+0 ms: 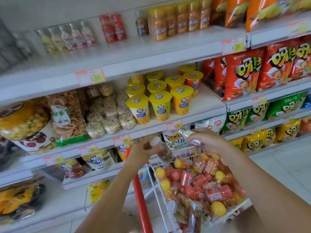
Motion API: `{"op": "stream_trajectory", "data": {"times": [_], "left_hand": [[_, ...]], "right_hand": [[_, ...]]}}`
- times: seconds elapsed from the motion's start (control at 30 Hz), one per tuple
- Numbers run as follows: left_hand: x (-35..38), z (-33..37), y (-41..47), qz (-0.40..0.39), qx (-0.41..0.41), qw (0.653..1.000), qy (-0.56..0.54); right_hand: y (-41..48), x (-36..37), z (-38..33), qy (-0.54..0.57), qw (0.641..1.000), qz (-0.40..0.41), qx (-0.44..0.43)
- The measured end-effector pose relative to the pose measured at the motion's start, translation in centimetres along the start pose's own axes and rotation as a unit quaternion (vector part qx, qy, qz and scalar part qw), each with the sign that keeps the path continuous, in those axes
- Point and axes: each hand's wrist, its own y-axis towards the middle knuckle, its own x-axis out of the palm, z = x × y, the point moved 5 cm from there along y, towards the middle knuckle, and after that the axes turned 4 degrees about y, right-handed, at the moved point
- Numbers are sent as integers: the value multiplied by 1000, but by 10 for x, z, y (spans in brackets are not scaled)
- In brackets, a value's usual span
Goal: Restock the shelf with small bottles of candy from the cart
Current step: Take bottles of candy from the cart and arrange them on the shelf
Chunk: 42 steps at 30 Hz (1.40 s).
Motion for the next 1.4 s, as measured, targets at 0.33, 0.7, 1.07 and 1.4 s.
{"op": "stream_trajectory", "data": {"times": [0.33, 0.7, 1.07, 1.4], "left_hand": [[-144, 122, -30, 37, 129, 878, -460], [-265, 168, 8, 178, 152, 949, -211], [-318, 148, 93, 138, 120, 982, -55], [-366, 120, 121, 219, 67, 969, 86]], "right_hand": [[-83, 52, -173, 37, 971, -89, -221], [-59, 55, -287, 215, 948, -35, -231], [-1, 89, -350, -83, 949, 36, -301], [59, 167, -400, -217, 909, -6, -355]]}}
